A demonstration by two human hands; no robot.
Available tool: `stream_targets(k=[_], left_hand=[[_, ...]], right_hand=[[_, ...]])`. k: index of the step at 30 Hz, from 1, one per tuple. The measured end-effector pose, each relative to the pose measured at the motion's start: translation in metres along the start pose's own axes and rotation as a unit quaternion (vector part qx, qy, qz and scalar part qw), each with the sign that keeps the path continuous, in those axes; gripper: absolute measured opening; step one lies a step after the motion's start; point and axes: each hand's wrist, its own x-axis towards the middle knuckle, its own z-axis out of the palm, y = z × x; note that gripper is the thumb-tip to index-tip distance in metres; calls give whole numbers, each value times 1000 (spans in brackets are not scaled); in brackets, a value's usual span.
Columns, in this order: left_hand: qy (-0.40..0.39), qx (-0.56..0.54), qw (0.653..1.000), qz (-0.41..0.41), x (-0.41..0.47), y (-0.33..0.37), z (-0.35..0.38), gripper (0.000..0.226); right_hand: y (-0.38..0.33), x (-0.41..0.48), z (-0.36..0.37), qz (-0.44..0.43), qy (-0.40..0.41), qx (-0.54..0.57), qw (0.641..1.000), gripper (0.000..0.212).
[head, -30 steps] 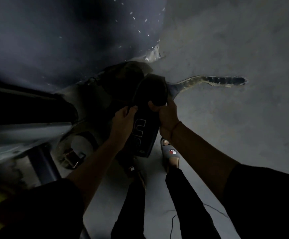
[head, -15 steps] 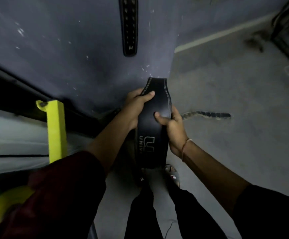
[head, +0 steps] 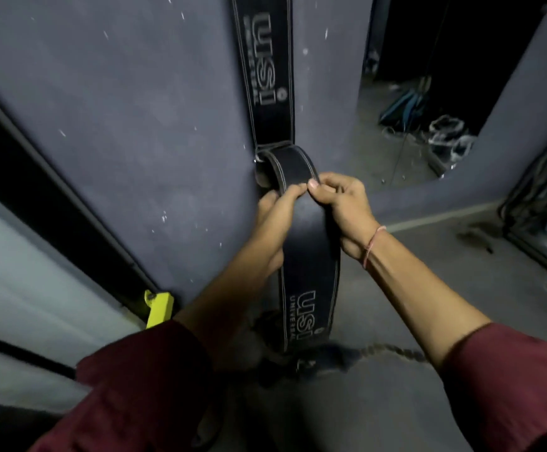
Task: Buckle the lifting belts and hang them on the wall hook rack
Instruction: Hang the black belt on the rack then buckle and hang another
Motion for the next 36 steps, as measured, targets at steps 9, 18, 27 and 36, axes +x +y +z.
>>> stream_targets(k=[9, 18, 27, 36], left_hand=[[-41, -169, 984, -46, 3, 132, 11, 49], [-93, -150, 966, 187, -22, 168, 27, 34], [-137, -142, 968, 156, -49, 221, 0, 20], [-64, -116, 948, 290, -27, 200, 4, 38]], right_hand=[[-70, -11, 5, -93, -77, 5, 993, 21], [-108, 2, 32, -137, -72, 7, 988, 21], [-110, -8, 67, -146, -76, 21, 986, 28], [-185, 26, 99, -185, -4, 44, 982, 26]])
